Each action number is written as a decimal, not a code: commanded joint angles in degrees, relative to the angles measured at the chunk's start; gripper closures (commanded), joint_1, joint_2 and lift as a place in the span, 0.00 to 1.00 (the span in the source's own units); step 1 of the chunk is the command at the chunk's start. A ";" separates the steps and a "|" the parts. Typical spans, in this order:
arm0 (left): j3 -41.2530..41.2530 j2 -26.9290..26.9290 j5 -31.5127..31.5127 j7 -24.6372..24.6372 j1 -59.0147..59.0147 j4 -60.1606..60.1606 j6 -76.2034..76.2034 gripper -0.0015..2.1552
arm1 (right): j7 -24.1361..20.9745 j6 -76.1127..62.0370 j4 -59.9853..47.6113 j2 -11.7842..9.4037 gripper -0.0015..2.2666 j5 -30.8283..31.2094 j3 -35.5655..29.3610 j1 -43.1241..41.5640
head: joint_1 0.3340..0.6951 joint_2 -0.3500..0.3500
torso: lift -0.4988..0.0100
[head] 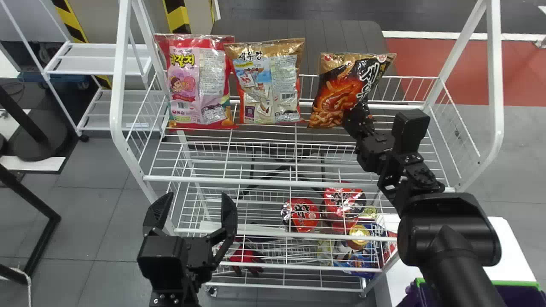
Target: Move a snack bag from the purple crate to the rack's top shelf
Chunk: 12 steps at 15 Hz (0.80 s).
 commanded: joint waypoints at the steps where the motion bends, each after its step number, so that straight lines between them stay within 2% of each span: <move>1: 0.09 0.00 0.00 0.00 -0.09 0.00 0.00 0.04 | -0.01 0.08 0.02 0.23 0.76 -0.04 0.37 -0.01 | 1.00 0.50 | 0.98; 2: 0.09 0.00 0.00 0.00 -0.09 0.00 0.00 0.04 | -0.01 0.08 -0.07 0.23 0.76 0.05 0.37 -0.10 | 1.00 0.51 | 0.98; 3: 0.09 0.00 0.00 -0.09 -0.09 0.00 0.00 0.04 | -0.01 0.08 0.02 0.23 0.67 0.05 0.37 -0.10 | 1.00 0.51 | 0.98; 4: 0.09 0.00 0.00 -0.09 -0.09 0.00 0.00 0.04 | -0.01 0.08 0.02 0.23 0.48 0.14 0.55 -0.10 | 1.00 0.51 | 0.98; 5: 0.09 0.00 0.00 -0.09 -0.17 0.00 0.00 0.04 | -0.01 0.08 0.02 0.23 0.22 0.23 0.46 -0.10 | 1.00 0.51 | 0.98; 6: 0.00 -0.09 0.00 -0.09 -0.17 0.00 0.00 0.04 | -0.01 0.26 0.02 0.23 0.06 0.23 0.46 -0.19 | 1.00 0.51 | 0.98; 12: -0.18 -0.09 -0.09 -0.09 -0.17 0.00 0.00 0.04 | -0.18 0.08 0.02 0.23 0.06 0.67 0.37 -0.19 | 1.00 0.51 | 0.98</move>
